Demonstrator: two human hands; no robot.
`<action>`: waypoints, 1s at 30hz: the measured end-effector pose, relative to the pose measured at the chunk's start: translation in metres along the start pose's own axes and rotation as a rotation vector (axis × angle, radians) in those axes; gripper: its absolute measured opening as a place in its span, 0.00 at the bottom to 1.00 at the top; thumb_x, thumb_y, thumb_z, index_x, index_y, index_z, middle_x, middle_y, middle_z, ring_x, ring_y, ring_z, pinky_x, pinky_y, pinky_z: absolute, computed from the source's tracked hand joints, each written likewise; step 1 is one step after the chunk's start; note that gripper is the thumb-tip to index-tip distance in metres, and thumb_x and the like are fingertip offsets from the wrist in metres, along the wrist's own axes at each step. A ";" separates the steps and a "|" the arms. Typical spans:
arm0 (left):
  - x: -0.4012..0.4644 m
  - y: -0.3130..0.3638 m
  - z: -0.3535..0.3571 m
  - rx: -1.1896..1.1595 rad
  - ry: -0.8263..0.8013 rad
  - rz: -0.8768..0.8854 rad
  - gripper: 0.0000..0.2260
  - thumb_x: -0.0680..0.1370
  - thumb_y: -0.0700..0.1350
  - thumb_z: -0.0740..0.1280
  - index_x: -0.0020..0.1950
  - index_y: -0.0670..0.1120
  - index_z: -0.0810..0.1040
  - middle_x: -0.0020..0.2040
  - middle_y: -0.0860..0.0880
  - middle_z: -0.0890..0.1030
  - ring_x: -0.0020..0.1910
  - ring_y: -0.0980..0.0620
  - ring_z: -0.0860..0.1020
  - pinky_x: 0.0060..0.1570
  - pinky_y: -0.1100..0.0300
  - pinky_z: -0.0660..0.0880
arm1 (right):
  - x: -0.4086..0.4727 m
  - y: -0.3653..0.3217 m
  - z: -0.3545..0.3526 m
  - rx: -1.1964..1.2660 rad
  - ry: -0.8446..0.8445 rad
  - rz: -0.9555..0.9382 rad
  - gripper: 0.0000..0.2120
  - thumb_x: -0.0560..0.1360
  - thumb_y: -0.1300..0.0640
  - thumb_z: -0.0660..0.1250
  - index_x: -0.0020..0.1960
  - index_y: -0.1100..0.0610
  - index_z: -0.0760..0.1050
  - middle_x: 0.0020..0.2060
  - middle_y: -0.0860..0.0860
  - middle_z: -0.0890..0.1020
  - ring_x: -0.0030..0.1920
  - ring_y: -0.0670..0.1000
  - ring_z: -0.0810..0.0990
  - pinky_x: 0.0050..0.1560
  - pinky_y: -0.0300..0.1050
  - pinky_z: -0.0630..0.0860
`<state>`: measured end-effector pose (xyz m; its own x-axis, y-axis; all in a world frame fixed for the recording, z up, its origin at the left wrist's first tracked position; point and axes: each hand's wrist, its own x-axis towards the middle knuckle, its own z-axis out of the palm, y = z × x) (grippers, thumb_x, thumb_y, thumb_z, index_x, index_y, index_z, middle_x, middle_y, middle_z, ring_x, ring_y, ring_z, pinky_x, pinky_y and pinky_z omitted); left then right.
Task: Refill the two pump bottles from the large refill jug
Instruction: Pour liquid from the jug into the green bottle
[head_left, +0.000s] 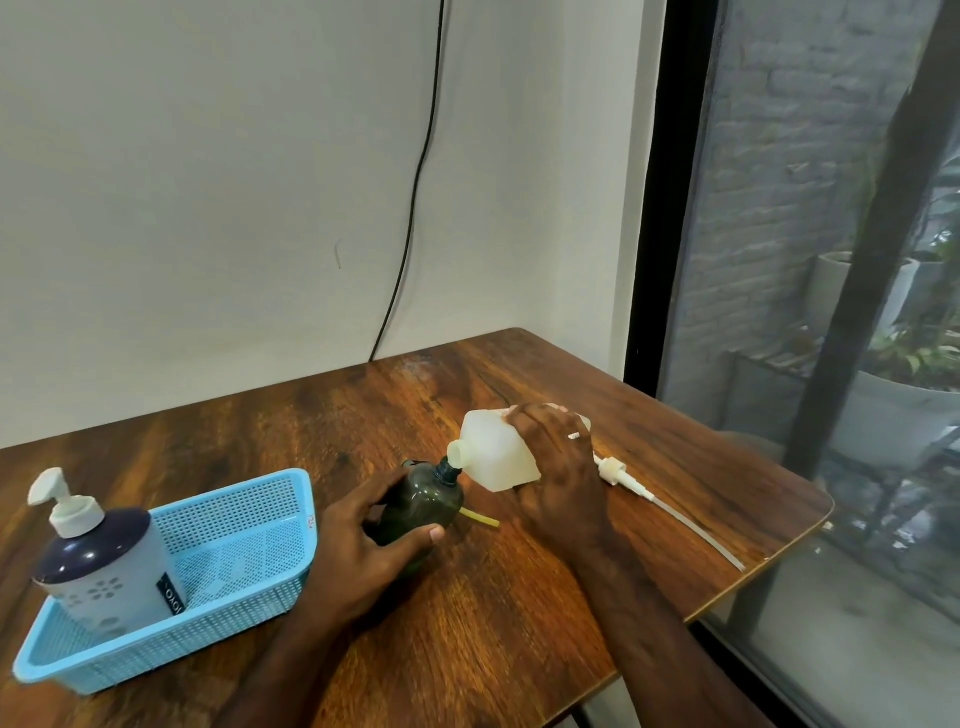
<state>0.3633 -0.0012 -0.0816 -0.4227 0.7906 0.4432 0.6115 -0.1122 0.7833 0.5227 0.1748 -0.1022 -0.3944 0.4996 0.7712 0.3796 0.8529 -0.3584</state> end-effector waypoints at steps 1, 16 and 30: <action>0.000 0.000 0.000 0.003 0.004 0.003 0.26 0.68 0.43 0.79 0.56 0.65 0.72 0.48 0.82 0.73 0.51 0.76 0.74 0.43 0.71 0.72 | 0.000 0.000 0.000 0.005 0.003 -0.001 0.36 0.67 0.48 0.77 0.71 0.48 0.67 0.69 0.50 0.74 0.68 0.52 0.71 0.68 0.53 0.71; 0.000 -0.004 -0.001 -0.006 0.006 0.002 0.25 0.67 0.50 0.78 0.57 0.67 0.72 0.49 0.75 0.77 0.52 0.74 0.75 0.44 0.73 0.74 | 0.000 -0.002 -0.001 0.017 -0.005 0.005 0.35 0.68 0.43 0.75 0.71 0.49 0.68 0.69 0.50 0.74 0.68 0.53 0.71 0.69 0.54 0.70; 0.002 -0.011 0.000 0.003 0.007 0.000 0.27 0.68 0.49 0.79 0.63 0.59 0.73 0.55 0.66 0.77 0.54 0.72 0.75 0.45 0.73 0.74 | 0.000 0.002 0.002 -0.021 0.014 0.001 0.38 0.66 0.51 0.80 0.72 0.47 0.66 0.69 0.49 0.74 0.69 0.54 0.71 0.67 0.61 0.73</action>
<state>0.3560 0.0017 -0.0892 -0.4271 0.7862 0.4466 0.6134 -0.1109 0.7820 0.5219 0.1770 -0.1044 -0.3826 0.4979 0.7783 0.3977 0.8491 -0.3477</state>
